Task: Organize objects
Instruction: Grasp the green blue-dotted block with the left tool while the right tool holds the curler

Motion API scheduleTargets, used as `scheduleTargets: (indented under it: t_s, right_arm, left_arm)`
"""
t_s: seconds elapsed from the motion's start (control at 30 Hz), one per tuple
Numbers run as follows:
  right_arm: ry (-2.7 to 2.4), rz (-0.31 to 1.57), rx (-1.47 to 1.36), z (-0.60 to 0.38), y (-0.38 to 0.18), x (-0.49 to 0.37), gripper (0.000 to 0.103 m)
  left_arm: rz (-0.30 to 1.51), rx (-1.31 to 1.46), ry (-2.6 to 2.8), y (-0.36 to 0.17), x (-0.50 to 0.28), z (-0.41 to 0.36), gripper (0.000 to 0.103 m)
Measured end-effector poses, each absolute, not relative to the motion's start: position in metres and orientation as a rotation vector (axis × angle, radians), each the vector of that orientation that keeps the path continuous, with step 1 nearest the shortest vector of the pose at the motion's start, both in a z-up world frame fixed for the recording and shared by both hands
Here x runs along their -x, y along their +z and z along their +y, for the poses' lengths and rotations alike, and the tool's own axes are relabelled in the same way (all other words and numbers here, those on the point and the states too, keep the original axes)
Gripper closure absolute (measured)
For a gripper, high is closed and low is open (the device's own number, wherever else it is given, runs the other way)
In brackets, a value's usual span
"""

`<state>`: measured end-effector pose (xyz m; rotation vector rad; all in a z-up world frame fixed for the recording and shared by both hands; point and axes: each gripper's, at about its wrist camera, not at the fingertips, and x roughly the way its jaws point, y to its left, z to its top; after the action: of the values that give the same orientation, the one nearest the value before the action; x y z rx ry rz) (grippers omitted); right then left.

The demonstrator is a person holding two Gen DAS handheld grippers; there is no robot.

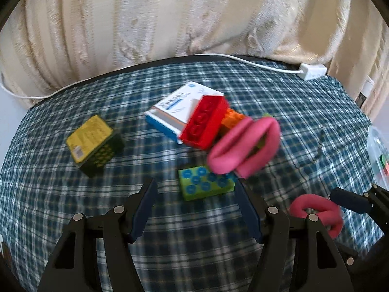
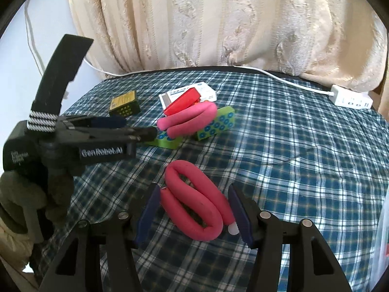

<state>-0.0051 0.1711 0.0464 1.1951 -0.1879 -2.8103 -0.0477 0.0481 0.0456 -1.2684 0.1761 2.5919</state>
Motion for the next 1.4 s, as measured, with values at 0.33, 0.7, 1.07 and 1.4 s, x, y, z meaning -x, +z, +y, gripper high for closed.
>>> scheduleTargets:
  t_s: [0.33, 0.7, 1.07, 1.4]
  right_arm:
    - [-2.833, -0.268, -1.177, 0.189, 0.044, -0.004, 0.043]
    - [-2.795, -0.295, -1.165, 0.192, 0.043, -0.005, 0.042]
    - [-2.780, -0.184, -1.184, 0.184, 0.045, 0.002, 0.018]
    - [-2.738, -0.076, -1.264, 0.178, 0.030, 0.012, 0.018]
  left_arm:
    - [0.156, 1.332, 2.566, 0.033, 0.058, 0.063, 0.036]
    - [0.175, 1.332, 2.593, 0.026, 0.061, 0.064, 0.039]
    - [0.132, 1.294, 2.623, 0.036, 0.042, 0.046, 0.040]
    - [0.105, 1.256, 2.633, 0.047, 0.027, 0.043, 0.040]
